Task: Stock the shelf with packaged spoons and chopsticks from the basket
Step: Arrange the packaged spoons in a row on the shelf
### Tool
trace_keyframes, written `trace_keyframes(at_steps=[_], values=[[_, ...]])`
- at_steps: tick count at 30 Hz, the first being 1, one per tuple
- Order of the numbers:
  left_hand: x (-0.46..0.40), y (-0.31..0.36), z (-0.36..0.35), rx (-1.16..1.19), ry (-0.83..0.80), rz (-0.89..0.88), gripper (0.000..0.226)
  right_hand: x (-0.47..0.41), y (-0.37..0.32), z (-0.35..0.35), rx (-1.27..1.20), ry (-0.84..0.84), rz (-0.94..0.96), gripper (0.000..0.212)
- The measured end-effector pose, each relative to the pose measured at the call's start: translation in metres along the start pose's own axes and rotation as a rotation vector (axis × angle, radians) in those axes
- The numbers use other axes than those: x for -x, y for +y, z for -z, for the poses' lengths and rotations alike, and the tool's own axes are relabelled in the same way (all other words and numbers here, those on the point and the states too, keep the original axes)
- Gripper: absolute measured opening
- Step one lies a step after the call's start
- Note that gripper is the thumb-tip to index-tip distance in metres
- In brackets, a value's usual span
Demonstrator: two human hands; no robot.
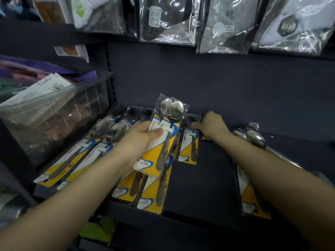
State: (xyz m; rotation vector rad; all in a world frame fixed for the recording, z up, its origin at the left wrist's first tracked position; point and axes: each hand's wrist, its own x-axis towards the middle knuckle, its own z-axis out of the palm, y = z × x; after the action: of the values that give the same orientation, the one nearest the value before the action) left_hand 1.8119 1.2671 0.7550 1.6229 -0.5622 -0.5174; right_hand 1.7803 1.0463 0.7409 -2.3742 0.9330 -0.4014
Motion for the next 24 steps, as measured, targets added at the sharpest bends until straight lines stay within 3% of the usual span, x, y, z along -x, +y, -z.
trace_keyframes(at_steps=[2,5,6,9,12,15,19,24], values=[[-0.002,-0.001,-0.004,-0.023,-0.01,-0.009,0.016,0.013,-0.007,0.005,-0.062,0.056,0.078,0.033],[0.003,0.003,-0.013,-0.065,-0.049,-0.032,0.015,0.04,-0.02,0.01,-0.664,-0.19,0.002,0.035],[0.004,0.002,-0.015,-0.061,-0.071,-0.047,0.017,0.047,-0.021,0.01,-0.736,-0.247,0.012,0.028],[0.008,-0.003,-0.014,-0.016,-0.063,-0.096,0.023,0.054,-0.019,0.009,-0.698,-0.246,0.057,0.009],[0.009,-0.008,0.0,-0.045,-0.003,-0.093,0.031,0.058,-0.011,0.016,-0.717,-0.245,-0.047,0.02],[0.015,-0.009,0.017,-0.053,-0.005,-0.066,0.026,0.069,-0.002,0.013,-0.558,-0.34,-0.157,0.022],[0.016,-0.016,0.026,-0.082,0.057,-0.035,0.022,0.074,0.0,0.005,-0.416,-0.304,-0.129,0.017],[0.023,-0.015,0.015,-0.086,0.043,-0.033,0.02,0.076,-0.001,0.0,-0.235,-0.203,-0.109,0.035]])
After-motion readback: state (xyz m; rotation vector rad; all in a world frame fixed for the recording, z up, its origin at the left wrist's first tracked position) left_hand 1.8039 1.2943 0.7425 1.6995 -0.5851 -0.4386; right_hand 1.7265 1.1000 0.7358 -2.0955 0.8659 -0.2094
